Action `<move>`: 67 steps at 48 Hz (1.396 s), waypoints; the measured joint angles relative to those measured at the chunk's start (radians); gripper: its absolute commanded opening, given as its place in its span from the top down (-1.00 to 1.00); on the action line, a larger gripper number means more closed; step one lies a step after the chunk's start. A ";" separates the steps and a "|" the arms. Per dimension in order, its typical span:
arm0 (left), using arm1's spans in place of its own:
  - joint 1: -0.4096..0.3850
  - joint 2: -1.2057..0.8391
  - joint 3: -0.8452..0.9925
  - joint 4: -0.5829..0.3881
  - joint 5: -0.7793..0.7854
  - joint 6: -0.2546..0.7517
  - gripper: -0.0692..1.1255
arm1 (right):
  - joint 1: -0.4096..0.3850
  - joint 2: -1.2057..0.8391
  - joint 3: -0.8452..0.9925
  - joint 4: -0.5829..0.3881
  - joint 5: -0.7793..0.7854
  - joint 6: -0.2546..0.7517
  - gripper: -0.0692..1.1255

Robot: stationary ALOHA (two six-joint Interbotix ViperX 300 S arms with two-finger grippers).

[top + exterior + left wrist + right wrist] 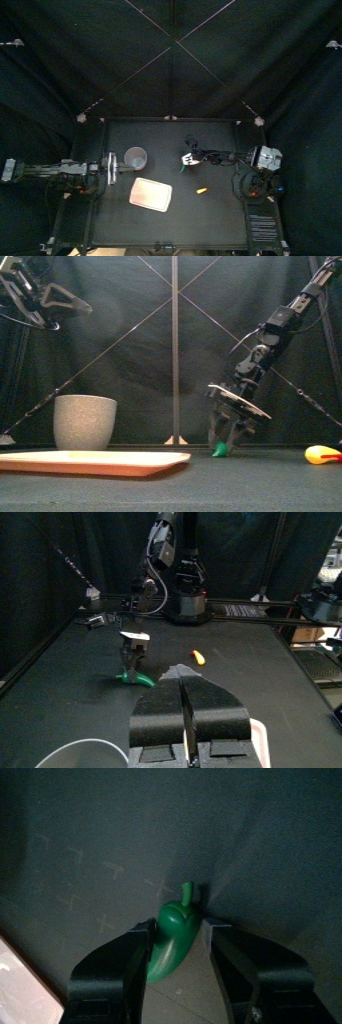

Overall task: Pick the green pepper then place it on the pink plate
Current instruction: Place green pepper on the pink plate

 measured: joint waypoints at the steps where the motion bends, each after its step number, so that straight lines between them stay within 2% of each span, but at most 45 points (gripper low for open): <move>1: 0.002 0.000 0.000 0.000 0.000 0.000 0.66 | 0.002 0.000 -0.003 -0.002 0.000 0.002 -0.42; 11: 0.000 -0.002 0.000 0.000 -0.002 0.000 0.66 | 0.048 -0.005 -0.032 -0.014 0.005 0.002 -0.41; 27: 0.002 -0.002 0.000 0.000 -0.002 0.002 0.66 | 0.273 -0.032 -0.213 -0.044 0.005 0.000 -0.42; 39: 0.002 -0.002 0.000 0.000 0.000 0.002 0.66 | 0.391 0.115 -0.370 -0.063 0.003 0.000 -0.41; 45: 0.003 -0.002 0.000 0.000 -0.002 0.002 0.66 | 0.422 0.199 -0.431 -0.069 0.006 -0.006 -0.41; 52: 0.005 -0.003 0.000 0.000 -0.002 0.002 0.66 | 0.437 0.265 -0.486 -0.133 0.017 -0.003 -0.42; 67: 0.006 -0.003 0.000 0.000 -0.002 0.002 0.66 | 0.446 0.316 -0.558 -0.199 0.023 -0.003 -0.44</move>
